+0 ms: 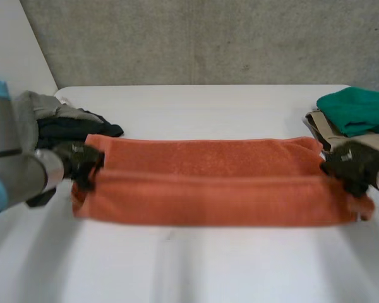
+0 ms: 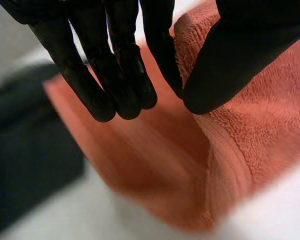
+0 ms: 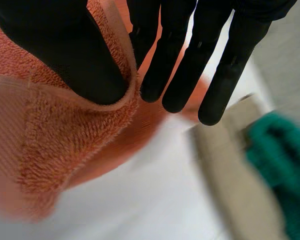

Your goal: Fold the laundry.

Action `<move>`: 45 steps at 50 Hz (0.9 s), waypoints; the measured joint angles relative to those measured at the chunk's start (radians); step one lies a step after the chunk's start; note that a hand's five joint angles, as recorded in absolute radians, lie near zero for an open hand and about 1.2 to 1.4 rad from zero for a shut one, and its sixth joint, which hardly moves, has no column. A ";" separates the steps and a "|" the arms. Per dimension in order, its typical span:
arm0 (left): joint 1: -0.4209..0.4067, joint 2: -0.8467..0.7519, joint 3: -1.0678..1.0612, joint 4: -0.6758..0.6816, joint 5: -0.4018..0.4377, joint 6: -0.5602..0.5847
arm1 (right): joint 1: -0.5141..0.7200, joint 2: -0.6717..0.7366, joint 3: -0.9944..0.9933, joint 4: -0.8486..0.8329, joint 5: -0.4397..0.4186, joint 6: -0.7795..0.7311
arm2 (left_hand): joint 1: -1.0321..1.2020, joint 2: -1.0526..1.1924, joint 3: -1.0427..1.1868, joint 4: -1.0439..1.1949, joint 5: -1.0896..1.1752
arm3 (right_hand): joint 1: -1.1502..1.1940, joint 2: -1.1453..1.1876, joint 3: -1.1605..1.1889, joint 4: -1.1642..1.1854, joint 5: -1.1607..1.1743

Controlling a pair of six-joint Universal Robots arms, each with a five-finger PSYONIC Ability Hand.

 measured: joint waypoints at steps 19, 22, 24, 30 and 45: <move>-0.110 -0.371 0.640 0.060 -0.288 -0.147 | 0.185 0.450 -0.474 -0.564 0.116 0.228 | 0.000 0.000 0.000 0.000 0.000 | 0.000 0.000 0.000 0.000 0.000; -0.124 -0.427 0.717 0.057 -0.308 -0.133 | 0.194 0.516 -0.549 -0.578 0.122 0.225 | -0.001 -0.012 -0.008 -0.009 -0.004 | -0.028 -0.049 -0.055 -0.055 -0.041; -0.132 -0.462 0.764 0.056 -0.320 -0.119 | 0.197 0.560 -0.601 -0.578 0.127 0.223 | -0.158 -0.192 -0.163 -0.169 -0.143 | -0.381 -0.408 -0.407 -0.405 -0.415; -0.153 -0.504 0.849 0.053 -0.333 -0.082 | 0.200 0.645 -0.709 -0.564 0.148 0.230 | -0.953 -0.956 -0.946 -0.955 -0.913 | -0.906 -0.967 -0.979 -0.977 -0.970; -0.123 -0.261 0.629 0.110 -0.258 -0.070 | 0.172 0.427 -0.603 -0.319 0.226 0.437 | -0.953 -0.991 -0.977 -0.991 -0.942 | -0.906 -0.968 -0.983 -0.987 -0.970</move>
